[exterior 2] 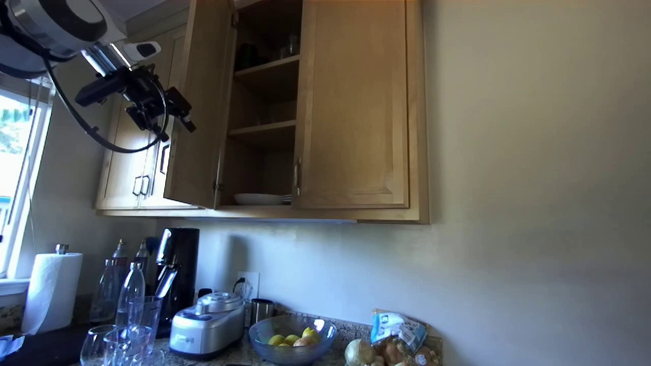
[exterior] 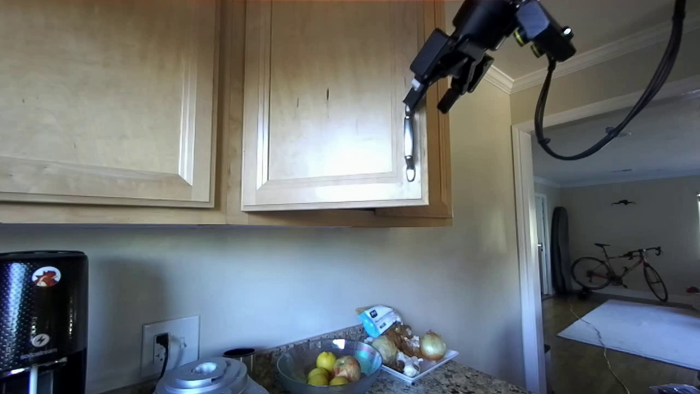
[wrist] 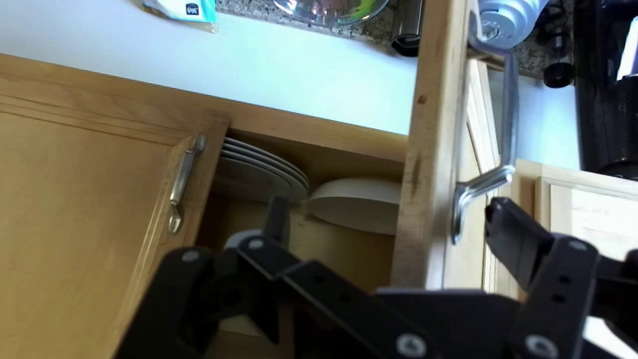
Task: Close the open cabinet doors
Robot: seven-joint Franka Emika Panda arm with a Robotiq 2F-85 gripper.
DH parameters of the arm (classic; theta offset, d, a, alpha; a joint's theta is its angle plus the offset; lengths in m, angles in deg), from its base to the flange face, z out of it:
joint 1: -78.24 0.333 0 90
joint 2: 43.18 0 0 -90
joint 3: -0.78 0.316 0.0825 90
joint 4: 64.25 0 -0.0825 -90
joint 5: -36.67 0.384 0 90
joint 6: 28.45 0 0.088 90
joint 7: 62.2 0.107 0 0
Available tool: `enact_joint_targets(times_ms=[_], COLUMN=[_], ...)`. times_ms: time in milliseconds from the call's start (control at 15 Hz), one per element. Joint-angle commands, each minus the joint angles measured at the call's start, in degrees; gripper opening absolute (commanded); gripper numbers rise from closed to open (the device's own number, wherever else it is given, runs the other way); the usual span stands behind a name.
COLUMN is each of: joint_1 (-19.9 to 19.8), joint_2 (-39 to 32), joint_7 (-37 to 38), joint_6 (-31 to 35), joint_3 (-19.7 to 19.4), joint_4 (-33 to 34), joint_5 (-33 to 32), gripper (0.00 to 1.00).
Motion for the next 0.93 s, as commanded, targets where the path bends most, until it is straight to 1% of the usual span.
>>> enact_joint_targets(times_ms=[0, 133, 267, 333, 467, 533, 600, 667, 733, 867], joint_1=[2.38, 3.67, 5.93, 7.34, 8.42, 9.12, 9.20, 9.55, 9.58, 9.44], joint_2=[8.77, 11.75, 14.46, 15.20, 15.94, 16.21, 15.78, 15.39, 14.53, 12.42], joint_7=[-2.35, -3.85, -6.61, -8.37, -11.16, -12.72, -13.79, -14.89, -16.05, -17.91], joint_6=[-5.53, -9.35, -12.52, -12.75, -13.76, -13.38, -13.42, -13.34, -12.26, -11.21], joint_3=[-3.39, -4.60, -6.04, -6.74, -7.41, -7.90, -8.05, -8.29, -8.30, -8.46], joint_4=[-3.31, -4.00, -4.84, -5.25, -5.00, -4.97, -4.13, -3.63, -3.05, -1.92], joint_5=[2.65, 4.66, 7.77, 9.62, 12.01, 12.96, 13.50, 14.22, 14.51, 15.16], gripper=[1.00, 1.00, 1.00, 1.00, 1.00, 0.93, 0.72, 0.67, 0.58, 0.45])
